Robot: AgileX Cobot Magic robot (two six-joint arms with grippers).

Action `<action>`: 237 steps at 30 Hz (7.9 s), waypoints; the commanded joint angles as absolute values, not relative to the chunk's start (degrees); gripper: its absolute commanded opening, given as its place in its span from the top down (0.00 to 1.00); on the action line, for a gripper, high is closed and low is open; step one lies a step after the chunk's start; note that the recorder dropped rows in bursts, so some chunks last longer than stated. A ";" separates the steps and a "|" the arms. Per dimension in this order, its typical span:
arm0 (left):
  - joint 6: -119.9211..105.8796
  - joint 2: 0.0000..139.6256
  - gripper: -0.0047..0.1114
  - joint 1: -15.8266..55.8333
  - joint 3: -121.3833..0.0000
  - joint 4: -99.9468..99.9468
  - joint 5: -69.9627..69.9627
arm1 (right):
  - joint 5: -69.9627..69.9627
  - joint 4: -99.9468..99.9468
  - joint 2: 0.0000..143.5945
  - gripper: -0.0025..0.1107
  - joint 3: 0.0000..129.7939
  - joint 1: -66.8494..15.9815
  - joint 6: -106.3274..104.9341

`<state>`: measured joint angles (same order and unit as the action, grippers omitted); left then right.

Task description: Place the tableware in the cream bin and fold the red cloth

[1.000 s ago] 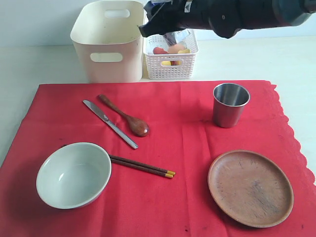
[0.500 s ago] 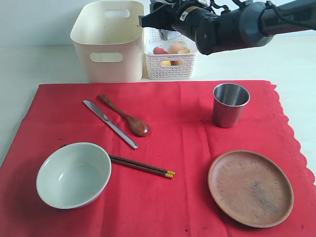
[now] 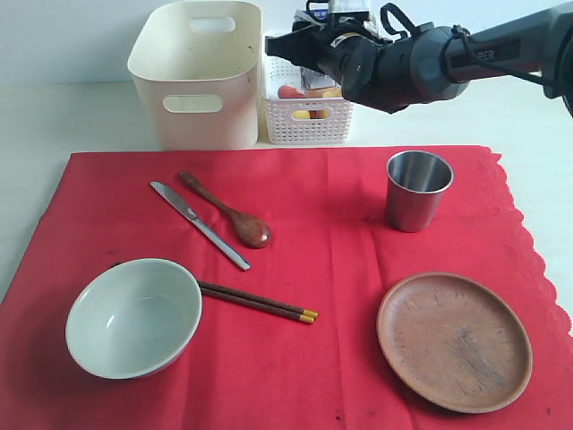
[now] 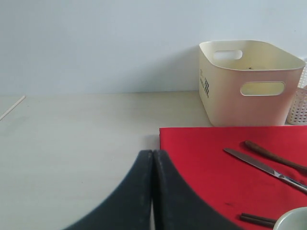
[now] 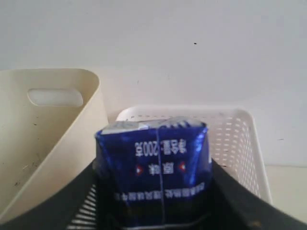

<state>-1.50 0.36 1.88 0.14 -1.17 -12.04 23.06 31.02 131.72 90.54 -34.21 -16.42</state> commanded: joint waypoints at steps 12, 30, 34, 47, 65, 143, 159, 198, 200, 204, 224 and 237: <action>-1.29 0.00 0.96 1.74 0.00 -1.25 -11.97 | 24.74 30.89 130.78 0.25 91.28 -34.01 -21.08; -1.29 0.00 0.96 1.74 0.00 -1.25 -11.97 | -12.15 30.88 114.08 0.84 91.28 -34.01 -31.90; -1.29 0.00 0.96 1.74 0.00 -1.25 -11.97 | -16.47 30.88 113.14 0.98 91.28 -34.01 -31.90; -1.29 0.00 0.96 1.74 0.00 -1.25 -11.97 | -18.16 32.67 103.28 0.98 77.02 -34.01 -34.53; -1.29 0.00 0.96 1.74 0.00 -1.25 -11.97 | -20.87 45.88 105.51 0.98 71.26 -46.54 -52.57; -1.29 0.00 0.96 1.74 0.00 -1.25 -11.97 | -21.72 31.22 128.28 0.98 82.09 -45.37 -46.42; -1.29 0.00 0.96 1.74 0.00 -1.25 -11.97 | -27.96 30.86 117.47 0.98 82.09 -45.37 -46.42; -1.29 0.00 0.96 1.74 0.00 -1.25 -11.97 | 15.76 40.65 141.59 0.41 114.27 -45.37 -43.50; -1.29 0.00 0.96 1.74 0.00 -1.25 -11.97 | 12.43 42.44 140.39 0.33 114.27 -45.37 -43.50; -1.29 0.00 0.96 1.74 0.00 -1.25 -11.97 | -3.68 41.45 133.99 0.38 114.27 -44.56 -43.88; -1.29 0.00 0.96 1.74 0.00 -1.25 -11.97 | -42.01 15.41 105.35 0.98 93.56 -35.04 -25.67; -1.29 0.00 0.96 1.74 0.00 -1.25 -11.97 | -38.97 16.93 91.17 0.98 62.66 -25.58 -19.35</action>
